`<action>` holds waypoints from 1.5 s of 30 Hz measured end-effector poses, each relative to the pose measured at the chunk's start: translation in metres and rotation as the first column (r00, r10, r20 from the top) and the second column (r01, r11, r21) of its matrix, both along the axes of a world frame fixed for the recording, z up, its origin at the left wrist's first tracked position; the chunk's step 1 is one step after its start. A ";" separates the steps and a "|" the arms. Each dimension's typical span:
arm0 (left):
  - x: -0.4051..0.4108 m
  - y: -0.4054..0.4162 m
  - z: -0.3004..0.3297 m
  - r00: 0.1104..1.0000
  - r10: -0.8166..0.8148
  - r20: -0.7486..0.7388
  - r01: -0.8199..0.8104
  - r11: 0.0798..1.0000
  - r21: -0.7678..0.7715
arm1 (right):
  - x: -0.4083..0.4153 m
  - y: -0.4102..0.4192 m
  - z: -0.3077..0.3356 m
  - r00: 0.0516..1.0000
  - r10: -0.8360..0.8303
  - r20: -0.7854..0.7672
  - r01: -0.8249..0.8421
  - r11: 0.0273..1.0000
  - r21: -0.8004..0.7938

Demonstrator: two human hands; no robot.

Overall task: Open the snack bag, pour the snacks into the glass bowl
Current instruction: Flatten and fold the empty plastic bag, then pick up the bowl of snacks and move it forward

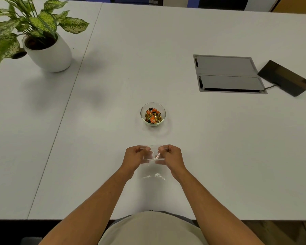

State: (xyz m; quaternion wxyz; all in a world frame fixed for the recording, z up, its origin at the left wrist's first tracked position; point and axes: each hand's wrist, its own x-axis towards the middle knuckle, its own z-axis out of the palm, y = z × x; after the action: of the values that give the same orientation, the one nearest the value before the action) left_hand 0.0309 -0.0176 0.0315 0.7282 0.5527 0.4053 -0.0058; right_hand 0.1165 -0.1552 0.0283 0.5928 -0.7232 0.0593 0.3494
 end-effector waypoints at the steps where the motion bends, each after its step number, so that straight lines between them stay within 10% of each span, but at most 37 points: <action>1: 0.000 0.003 -0.004 1.000 -0.003 -0.024 0.002 1.000 -0.024 | 0.002 -0.002 -0.004 1.000 0.013 -0.017 -0.013 1.000 -0.011; 8: 0.005 0.015 -0.019 0.993 -0.042 -0.114 0.036 0.998 -0.049 | 0.010 0.000 -0.021 0.993 0.115 -0.030 -0.117 0.991 -0.071; 24: 0.036 0.014 -0.026 0.962 0.050 -0.268 0.092 0.865 0.493 | 0.025 0.011 -0.037 0.994 -0.031 0.103 0.050 0.981 -0.188; 45: 0.135 0.069 -0.019 0.987 0.158 0.004 -0.158 0.984 0.079 | 0.124 0.091 -0.023 0.980 -0.193 -0.048 0.197 0.976 0.093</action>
State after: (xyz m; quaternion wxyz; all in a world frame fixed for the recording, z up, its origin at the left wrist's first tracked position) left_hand 0.1664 0.0516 0.0127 0.7035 0.5470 0.4487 0.0674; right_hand 0.2407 -0.0641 0.0052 0.6573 -0.6775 0.1243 0.3058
